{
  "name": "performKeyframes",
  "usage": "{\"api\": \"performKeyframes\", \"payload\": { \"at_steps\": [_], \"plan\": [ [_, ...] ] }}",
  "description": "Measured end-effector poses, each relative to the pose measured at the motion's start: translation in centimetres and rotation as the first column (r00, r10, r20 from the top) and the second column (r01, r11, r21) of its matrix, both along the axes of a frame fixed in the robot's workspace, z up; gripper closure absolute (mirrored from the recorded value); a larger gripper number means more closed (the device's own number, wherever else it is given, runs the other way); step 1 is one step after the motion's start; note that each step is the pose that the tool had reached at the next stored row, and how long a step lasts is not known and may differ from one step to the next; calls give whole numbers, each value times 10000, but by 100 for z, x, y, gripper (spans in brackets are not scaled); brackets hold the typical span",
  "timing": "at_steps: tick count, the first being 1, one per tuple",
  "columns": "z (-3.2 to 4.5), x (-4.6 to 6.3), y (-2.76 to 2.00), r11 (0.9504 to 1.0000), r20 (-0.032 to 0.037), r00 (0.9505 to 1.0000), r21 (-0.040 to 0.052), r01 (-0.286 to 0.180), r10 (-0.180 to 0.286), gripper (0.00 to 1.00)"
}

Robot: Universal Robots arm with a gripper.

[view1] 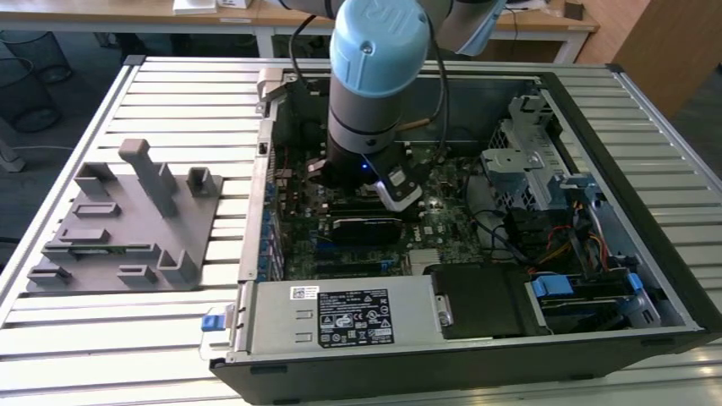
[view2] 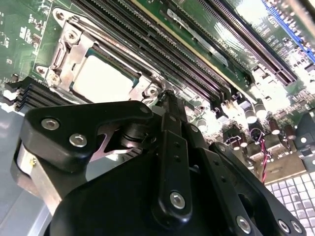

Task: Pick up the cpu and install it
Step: 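Install the second cpu locking lever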

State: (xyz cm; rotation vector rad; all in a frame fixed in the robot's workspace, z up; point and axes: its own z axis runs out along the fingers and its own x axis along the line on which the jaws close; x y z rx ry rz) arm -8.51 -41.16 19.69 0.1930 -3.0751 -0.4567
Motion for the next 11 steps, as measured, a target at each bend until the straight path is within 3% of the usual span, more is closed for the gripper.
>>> {"api": "performKeyframes", "payload": {
  "at_steps": [11],
  "plan": [
    [95, 0, 0, 10000, -1, 10000, -6, -2, 2, 89]
  ]
}}
